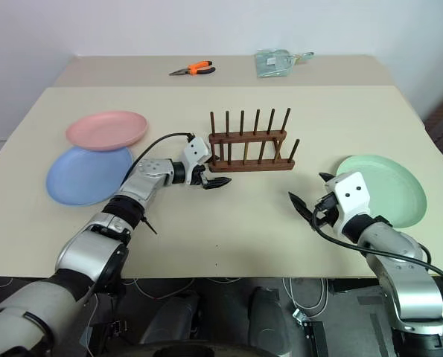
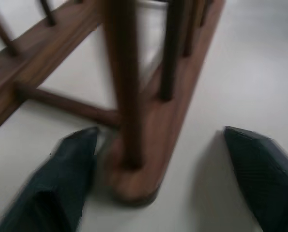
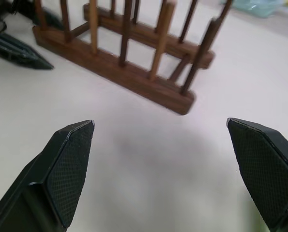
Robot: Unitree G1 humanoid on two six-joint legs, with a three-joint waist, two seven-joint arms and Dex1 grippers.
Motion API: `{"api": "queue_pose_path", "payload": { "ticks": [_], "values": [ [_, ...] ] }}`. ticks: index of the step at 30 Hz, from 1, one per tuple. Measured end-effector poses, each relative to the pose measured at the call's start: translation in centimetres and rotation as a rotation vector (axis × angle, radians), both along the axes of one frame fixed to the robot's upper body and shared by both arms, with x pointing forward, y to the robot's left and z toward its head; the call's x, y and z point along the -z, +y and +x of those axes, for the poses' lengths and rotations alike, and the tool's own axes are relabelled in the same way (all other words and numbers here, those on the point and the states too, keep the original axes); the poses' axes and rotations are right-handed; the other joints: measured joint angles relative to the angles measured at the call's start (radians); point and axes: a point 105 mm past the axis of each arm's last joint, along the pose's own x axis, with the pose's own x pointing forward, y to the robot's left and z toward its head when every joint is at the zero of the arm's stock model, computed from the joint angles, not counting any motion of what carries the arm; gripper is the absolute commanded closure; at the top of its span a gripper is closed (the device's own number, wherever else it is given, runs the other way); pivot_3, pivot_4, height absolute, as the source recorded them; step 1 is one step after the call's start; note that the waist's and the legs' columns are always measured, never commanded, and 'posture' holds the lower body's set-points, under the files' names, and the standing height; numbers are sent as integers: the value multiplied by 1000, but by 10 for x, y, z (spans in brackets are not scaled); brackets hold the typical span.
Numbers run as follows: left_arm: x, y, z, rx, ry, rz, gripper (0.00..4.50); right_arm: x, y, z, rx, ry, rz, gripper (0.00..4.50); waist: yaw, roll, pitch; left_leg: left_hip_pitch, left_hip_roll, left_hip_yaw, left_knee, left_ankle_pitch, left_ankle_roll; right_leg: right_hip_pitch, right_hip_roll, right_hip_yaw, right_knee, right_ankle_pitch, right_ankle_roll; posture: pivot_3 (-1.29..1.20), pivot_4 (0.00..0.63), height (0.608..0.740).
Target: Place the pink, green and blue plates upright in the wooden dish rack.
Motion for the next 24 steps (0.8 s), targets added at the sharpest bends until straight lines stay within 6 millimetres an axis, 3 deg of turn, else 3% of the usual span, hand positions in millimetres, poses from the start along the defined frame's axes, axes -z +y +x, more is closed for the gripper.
{"api": "queue_pose_path", "payload": {
  "ticks": [2, 4, 9, 17, 19, 21, 22, 24],
  "values": [
    [1, -1, -1, 13, -3, -9, 2966, 2, -3, -4, 13, 5, -9, 0, 0, -1, 0, 0, 0, 0, 0, 0, 0, 0, 0, 0, 0, 0, 0, 0, 150, 740],
    [0, -1, -3, 31, -16, -13, 3740, 4, -4, -6, 18, 17, -12, 0, -1, -1, -1, 0, 0, 0, 0, 0, 0, 0, 0, 0, 0, 0, 0, 0, 150, 740],
    [3, 6, -14, 124, -59, 17, 3723, 1, -9, -8, 16, 16, -39, 0, -3, -1, -1, 0, 0, 0, 0, 0, 0, 0, 0, 0, 1, 0, -1, 0, 150, 740],
    [8, 43, -70, 380, -37, 118, 3723, 7, -27, -11, -6, 83, -90, 0, -3, 0, 0, 0, 1, -1, 0, 0, 0, 0, 0, 1, 1, 2, -4, 0, 150, 740],
    [6, 47, -74, 376, -34, 135, 2680, 10, -30, -11, -3, 98, -87, 0, 0, 0, 0, 0, 1, -1, 0, 0, 0, 0, 0, 1, 1, 2, -4, 0, 150, 740],
    [6, 51, -74, 347, -34, 146, 1910, 11, -32, -11, -5, 102, -99, 0, 0, 0, -1, 0, 1, -1, 0, 0, 0, 0, 0, 1, 1, 2, -4, 0, 150, 740],
    [6, 53, -74, 325, -35, 149, 1351, 12, -35, -11, -1, 115, -113, 255, 0, 0, 0, 0, 1, -1, 0, 0, 0, 0, 0, 1, 1, 2, -4, 0, 150, 740],
    [5, 57, -76, 288, -38, 151, 1333, 18, -40, -14, 2, 147, -126, 920, -1, 0, -1, 0, 1, -1, 0, 0, 0, 0, 0, 0, 1, 2, -4, 0, 150, 740]
  ]
}}
